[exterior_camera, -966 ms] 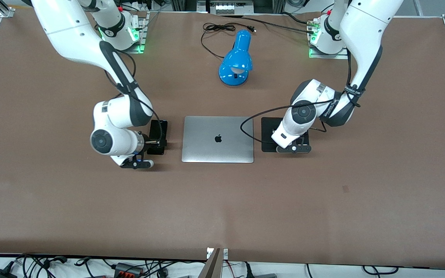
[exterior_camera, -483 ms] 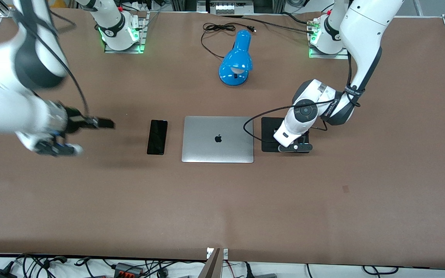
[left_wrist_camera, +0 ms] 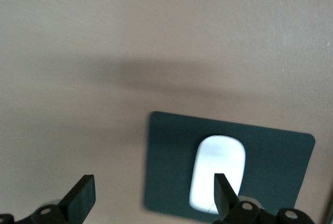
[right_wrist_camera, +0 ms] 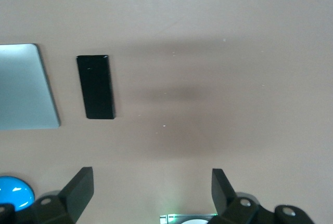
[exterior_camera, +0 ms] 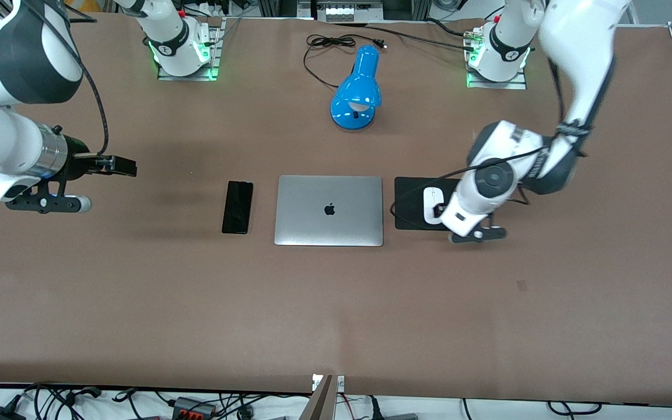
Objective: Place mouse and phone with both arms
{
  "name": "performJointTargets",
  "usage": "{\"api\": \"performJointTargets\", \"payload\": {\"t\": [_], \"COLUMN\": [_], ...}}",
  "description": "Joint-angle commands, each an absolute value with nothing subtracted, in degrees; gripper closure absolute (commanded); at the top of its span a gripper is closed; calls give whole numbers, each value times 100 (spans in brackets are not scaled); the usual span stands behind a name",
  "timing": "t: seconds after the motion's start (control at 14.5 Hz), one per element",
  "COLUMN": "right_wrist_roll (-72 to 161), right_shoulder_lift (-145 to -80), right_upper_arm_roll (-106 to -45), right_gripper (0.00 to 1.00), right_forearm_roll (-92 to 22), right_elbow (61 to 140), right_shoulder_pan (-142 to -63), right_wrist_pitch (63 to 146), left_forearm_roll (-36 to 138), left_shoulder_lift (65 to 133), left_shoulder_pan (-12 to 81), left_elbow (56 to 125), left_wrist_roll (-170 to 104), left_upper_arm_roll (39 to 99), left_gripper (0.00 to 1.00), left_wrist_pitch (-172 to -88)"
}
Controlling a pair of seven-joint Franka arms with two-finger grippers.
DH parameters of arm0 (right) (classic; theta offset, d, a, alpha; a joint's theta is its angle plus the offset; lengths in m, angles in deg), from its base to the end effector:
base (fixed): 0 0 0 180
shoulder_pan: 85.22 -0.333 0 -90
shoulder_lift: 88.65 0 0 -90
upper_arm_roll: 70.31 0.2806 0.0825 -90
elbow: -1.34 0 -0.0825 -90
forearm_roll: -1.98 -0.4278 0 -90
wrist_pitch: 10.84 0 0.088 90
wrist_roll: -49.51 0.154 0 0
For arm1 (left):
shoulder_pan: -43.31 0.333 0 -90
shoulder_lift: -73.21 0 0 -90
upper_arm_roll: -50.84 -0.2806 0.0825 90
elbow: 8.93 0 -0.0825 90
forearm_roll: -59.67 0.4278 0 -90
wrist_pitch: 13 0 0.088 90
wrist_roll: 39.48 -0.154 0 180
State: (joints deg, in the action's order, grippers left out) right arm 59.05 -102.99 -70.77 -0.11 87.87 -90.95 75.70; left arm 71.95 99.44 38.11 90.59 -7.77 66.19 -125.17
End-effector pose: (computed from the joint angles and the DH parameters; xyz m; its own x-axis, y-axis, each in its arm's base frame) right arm 0.6290 0.0642 0.4139 0.9654 -0.0754 -0.2496 -0.0759 -0.9971 0.0077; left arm 0.6135 -0.2029 0.2043 0.9812 0.1167 -0.1537 0.0911 -0.9822 -0.1642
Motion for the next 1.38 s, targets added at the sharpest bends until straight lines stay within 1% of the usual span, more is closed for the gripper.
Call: {"api": "performJointTargets", "payload": {"t": [0.0,0.07,0.21,0.34,0.41,0.48,0.55,0.62,0.76,0.83,0.9,0.97,1.03,1.1,1.17,1.24,1.31], "right_wrist_roll": [5935,5935,5866,5874,5874,5891,5900,5883,5848,5795,5751,5742,5716,5698,5681,5646,5637], "right_shoulder_lift": [-10227,-10227,-10166,-9965,-9816,-9780,-9762,-9562,-9044,-8858,-8848,-8882,-8909,-9005,-9049,-9058,-9059], "right_upper_arm_roll": [-7145,-7145,-7197,-7251,-7251,-7251,-7251,-7251,-7259,-7259,-7251,-7233,-7216,-7207,-7198,-7198,-7189], "right_gripper": [0,0,0,0,0,0,0,0,0,0,0,0,0,0,0,0,0], "right_forearm_roll": [66,83,110,380,504,514,505,549,602,602,602,602,576,523,531,540,540], "right_elbow": [8827,8835,8818,8835,8853,8853,8879,9123,9886,10160,10145,10067,9996,9874,9768,9724,9706], "right_shoulder_pan": [-8891,-8839,-8786,-8794,-8794,-8794,-8794,-8812,-8786,-8768,-8785,-8812,-8812,-8794,-8812,-8821,-8829], "right_wrist_pitch": [7625,7634,7512,7205,7169,7229,7421,7641,8544,8844,8865,8865,8882,8900,8874,8865,8856], "left_forearm_roll": [7329,7320,7312,7277,7233,7198,7145,7153,6901,6324,5997,6019,6028,6037,6028,6020,6020], "left_shoulder_lift": [10028,10002,9958,9931,9931,9931,9931,9975,9975,9958,9940,9801,9478,9091,8505,8072,7790], "left_shoulder_pan": [4205,4434,4725,4909,4954,4972,4963,4885,4971,5059,5182,5366,5472,5543,5535,5535,5561], "left_elbow": [7996,7749,7135,6169,5703,5403,5182,4971,4908,4916,4943,5247,5729,6369,7185,7837,8235], "left_wrist_roll": [-1746,-2308,-3609,-4053,-4071,-4054,-4036,-4019,-4071,-4028,-4028,-4036,-4054,-4106,-4098,-4089,-4115], "left_upper_arm_roll": [6640,6648,6640,6648,6718,6710,6693,6666,6710,6675,6631,6648,6683,6692,6701,6719,6745], "left_gripper": [0,0,0,0,0,0,0,0,0,0,0,0,0,0,0,0,0], "left_wrist_pitch": [-11533,-11435,-10936,-10242,-9978,-9871,-9878,-9896,-9870,-9861,-9852,-9852,-10061,-10402,-10763,-10958,-11047]}}
